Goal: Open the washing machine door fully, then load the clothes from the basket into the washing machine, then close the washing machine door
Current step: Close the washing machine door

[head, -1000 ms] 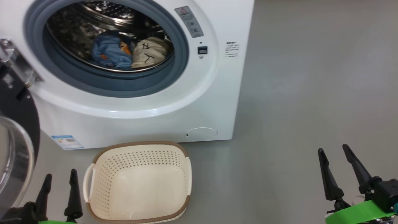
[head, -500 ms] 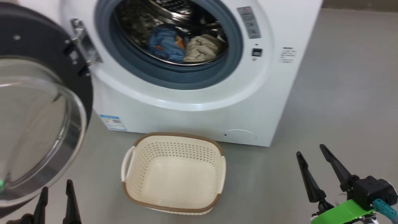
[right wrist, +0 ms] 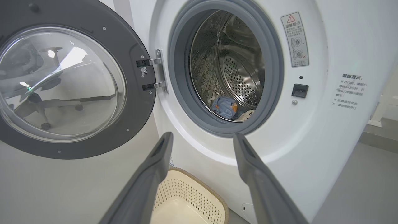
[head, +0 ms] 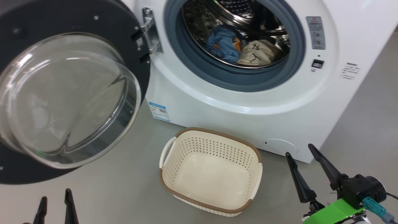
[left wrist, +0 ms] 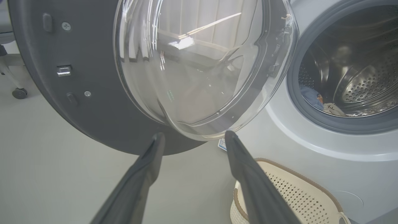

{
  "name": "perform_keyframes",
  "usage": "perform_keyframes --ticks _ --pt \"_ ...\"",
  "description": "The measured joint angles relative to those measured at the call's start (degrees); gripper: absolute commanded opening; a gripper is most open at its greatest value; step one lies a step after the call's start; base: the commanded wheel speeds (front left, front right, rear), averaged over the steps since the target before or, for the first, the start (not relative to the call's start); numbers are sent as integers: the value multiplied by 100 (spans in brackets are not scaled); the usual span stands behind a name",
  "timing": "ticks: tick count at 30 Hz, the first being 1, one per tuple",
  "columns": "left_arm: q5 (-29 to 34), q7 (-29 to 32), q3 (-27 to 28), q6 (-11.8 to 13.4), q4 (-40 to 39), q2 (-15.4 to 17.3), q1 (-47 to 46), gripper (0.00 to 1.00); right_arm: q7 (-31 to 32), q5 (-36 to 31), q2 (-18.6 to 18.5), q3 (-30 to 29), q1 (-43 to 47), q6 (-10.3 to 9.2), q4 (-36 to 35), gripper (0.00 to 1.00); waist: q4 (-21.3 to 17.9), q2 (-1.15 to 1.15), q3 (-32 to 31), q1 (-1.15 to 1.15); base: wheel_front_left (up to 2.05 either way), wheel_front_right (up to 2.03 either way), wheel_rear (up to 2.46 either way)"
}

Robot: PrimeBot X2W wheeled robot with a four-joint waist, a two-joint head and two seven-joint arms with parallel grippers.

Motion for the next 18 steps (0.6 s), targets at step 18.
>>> perform_keyframes --ticks 18 --pt "-320 0 149 9 -212 -5 125 100 0 54 -149 345 -240 0 113 100 283 0 176 0 0 0 0"
